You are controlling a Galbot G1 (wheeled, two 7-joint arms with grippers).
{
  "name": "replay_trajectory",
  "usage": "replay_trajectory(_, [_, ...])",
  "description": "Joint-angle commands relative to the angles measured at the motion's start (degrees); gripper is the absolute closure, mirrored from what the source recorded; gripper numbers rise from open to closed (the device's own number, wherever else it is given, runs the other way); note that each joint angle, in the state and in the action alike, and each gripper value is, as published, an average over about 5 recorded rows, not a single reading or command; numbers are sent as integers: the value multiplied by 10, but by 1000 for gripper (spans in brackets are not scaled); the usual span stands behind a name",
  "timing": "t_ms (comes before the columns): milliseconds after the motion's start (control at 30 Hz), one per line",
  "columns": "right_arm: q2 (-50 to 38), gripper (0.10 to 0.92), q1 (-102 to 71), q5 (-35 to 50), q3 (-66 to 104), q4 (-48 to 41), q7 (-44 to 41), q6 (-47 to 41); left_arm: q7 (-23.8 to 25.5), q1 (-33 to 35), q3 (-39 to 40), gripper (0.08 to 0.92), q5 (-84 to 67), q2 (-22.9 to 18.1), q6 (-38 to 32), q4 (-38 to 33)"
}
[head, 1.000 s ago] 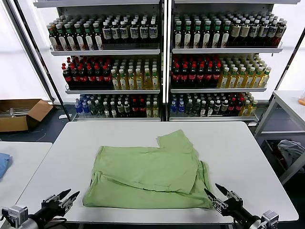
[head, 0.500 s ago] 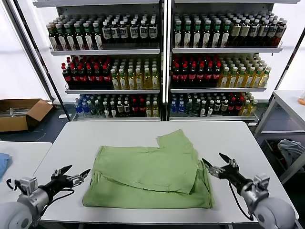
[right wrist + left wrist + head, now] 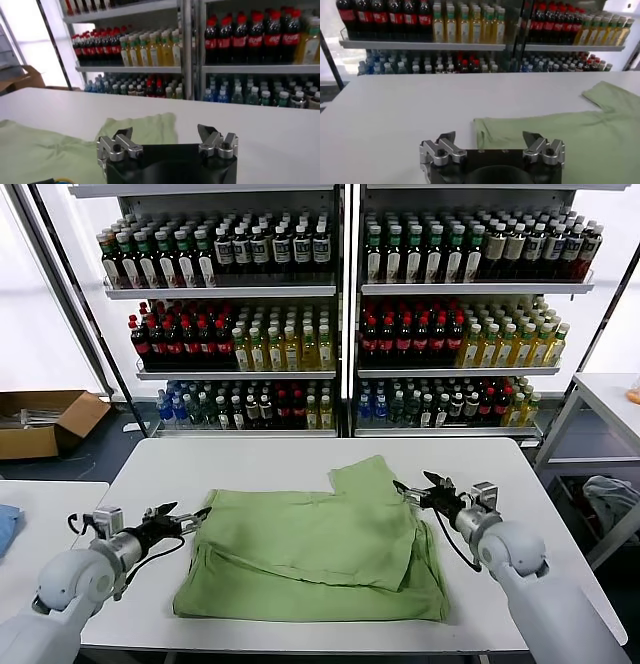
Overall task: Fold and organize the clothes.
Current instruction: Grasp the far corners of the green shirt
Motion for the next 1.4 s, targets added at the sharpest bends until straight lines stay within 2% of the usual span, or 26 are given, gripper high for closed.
replay_trajectory(33, [33, 203, 95, -13, -64, -104, 1, -14, -8, -127, 101, 177, -4, -9, -1, 104])
replay_trajectory(367, [67, 203, 130, -44, -70, -175, -20, -6, -13, -167, 136, 177, 8, -35, -6, 151])
replay_trajectory(833, [94, 207, 147, -59, -84, -219, -27, -12, -11, -169, 148, 177, 24, -53, -14, 179])
replay_trajectory(967, [96, 267, 146, -60, -86, -225, -26, -30, -10, -159, 147, 262, 22, -52, -14, 171])
replay_trajectory(1400, [99, 640, 135, -56, -83, -212, -26, -34, -1, -122, 139, 641, 20, -50, -18, 160])
